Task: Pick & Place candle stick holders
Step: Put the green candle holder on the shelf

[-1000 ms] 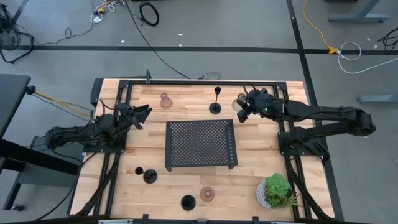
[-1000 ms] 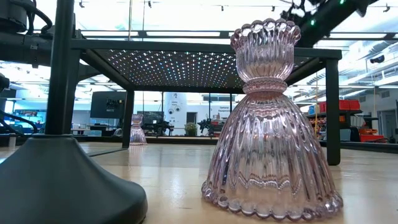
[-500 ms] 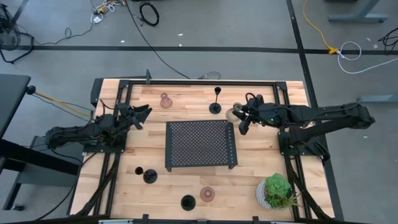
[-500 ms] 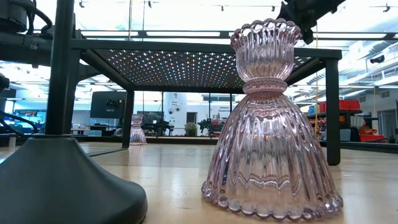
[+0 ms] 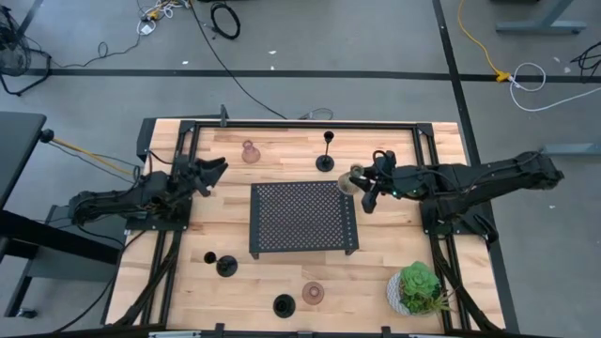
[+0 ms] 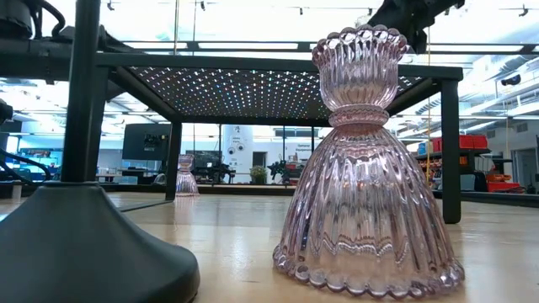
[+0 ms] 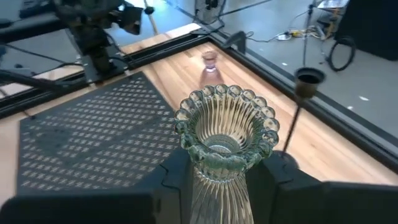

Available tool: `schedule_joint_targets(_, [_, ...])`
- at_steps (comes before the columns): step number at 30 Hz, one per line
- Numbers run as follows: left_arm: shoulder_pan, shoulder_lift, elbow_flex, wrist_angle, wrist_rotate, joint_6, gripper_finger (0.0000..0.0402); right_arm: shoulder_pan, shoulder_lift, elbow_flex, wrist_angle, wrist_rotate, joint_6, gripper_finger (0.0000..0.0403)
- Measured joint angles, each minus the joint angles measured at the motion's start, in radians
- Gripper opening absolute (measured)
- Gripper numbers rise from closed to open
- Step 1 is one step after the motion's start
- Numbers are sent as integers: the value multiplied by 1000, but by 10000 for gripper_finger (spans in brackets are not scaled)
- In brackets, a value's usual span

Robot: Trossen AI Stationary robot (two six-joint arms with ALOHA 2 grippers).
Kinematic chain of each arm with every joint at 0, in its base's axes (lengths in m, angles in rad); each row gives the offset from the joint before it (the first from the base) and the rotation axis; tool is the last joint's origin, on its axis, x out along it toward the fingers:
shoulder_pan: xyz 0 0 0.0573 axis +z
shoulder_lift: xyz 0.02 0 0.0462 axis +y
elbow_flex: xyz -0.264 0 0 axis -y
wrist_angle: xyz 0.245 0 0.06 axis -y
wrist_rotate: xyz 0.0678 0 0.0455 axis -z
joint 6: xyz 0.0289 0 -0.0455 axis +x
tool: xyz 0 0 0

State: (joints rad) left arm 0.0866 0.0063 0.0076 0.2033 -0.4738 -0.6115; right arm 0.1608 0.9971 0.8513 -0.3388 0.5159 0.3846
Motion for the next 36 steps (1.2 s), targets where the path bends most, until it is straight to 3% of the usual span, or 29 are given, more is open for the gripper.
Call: schedule_joint_targets(36, [0, 0, 0, -43, 15, 5, 234, 233, 248, 6, 419, -52, 0, 98])
